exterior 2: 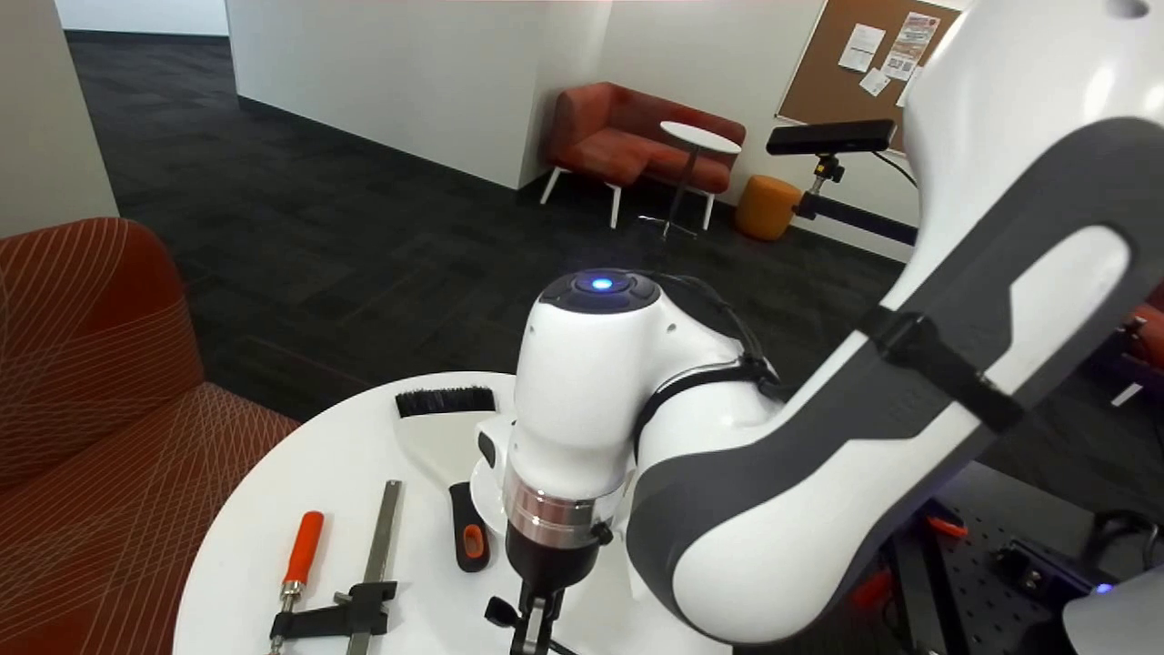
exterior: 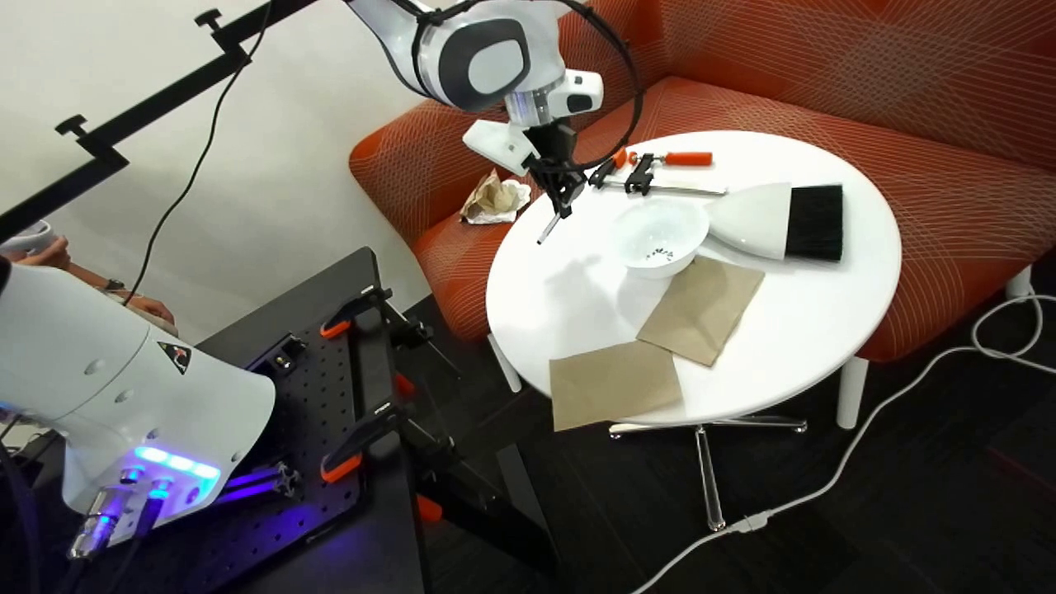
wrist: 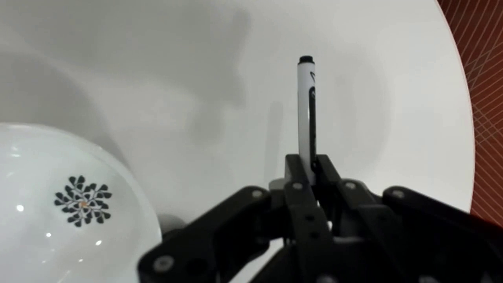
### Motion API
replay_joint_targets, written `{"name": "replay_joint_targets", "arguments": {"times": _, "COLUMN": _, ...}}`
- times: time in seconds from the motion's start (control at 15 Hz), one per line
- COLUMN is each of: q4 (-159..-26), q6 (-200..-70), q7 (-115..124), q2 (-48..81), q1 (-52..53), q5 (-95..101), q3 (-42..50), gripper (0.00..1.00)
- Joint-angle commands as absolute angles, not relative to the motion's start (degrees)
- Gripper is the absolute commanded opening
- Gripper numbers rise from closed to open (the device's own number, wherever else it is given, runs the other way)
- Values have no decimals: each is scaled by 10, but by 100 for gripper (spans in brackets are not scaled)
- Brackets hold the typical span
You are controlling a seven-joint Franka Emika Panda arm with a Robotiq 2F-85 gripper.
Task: Remove the marker from the bowl
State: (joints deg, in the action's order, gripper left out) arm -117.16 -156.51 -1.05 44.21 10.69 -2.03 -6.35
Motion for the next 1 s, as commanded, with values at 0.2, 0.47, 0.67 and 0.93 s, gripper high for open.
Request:
{"name": "replay_joint_targets", "arguments": {"times": 0.2, "q4": -1091, "q6": -1538, "q7": -38, "q2": 506, "q1": 103, "q5": 8, "q3": -83, "gripper": 3}}
{"name": "replay_joint_targets", "arguments": {"times": 0.47, "q4": -1085, "q6": -1549, "q7": -31, "q2": 508, "q1": 113, "q5": 16, "q3": -76, "gripper": 51}}
{"name": "replay_joint_targets", "arguments": {"times": 0.67, "q4": -1099, "q6": -1562, "q7": -24, "q2": 489, "q1": 116, "q5": 19, "q3": -74, "gripper": 75}}
{"name": "replay_joint_targets", "arguments": {"times": 0.93, "q4": -1119, "q6": -1569, "q7": -22, "q2": 462, "q1": 117, "q5": 19, "q3": -76, "gripper": 100}}
